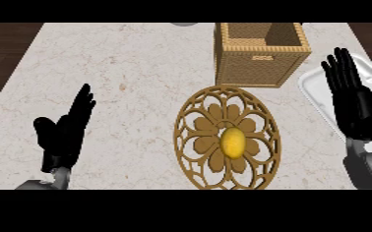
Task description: Pick the lemon from the placemat and place it in the basket
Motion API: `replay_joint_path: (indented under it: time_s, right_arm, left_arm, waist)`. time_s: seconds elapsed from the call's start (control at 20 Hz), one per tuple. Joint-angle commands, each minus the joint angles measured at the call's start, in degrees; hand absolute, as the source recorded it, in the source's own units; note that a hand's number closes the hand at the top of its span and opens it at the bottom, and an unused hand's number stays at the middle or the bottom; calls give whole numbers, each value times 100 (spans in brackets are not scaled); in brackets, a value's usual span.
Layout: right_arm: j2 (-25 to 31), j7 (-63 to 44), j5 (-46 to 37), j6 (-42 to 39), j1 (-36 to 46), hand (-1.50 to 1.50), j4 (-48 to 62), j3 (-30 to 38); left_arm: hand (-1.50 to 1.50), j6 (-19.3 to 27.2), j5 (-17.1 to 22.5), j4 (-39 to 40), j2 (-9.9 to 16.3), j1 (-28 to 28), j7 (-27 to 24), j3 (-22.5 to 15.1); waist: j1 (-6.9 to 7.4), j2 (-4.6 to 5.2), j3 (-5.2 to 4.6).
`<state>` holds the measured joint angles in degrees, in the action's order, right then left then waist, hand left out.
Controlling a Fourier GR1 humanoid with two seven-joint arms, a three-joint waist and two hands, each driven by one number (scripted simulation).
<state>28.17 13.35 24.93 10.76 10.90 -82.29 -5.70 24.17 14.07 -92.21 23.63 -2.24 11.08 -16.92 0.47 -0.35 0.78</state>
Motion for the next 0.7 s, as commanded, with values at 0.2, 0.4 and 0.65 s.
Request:
replay_joint_path:
  time_s: [0.2,0.4,0.65]
  right_arm:
    - [-930,-882,-197,1051,1179,150,-892,-419]
    - [-1811,-655,-1367,1315,1684,150,-384,-1932]
    - [-2418,-1825,-3069,3037,2053,-150,455,-2791]
  left_arm:
    - [0,-610,412,929,25,529,269,78]
    - [0,-1047,492,1004,98,639,274,-115]
    - [0,-985,497,1141,-22,669,208,-42]
  waist:
    - [-7,28,-98]
    - [218,69,-97]
    - [82,30,-107]
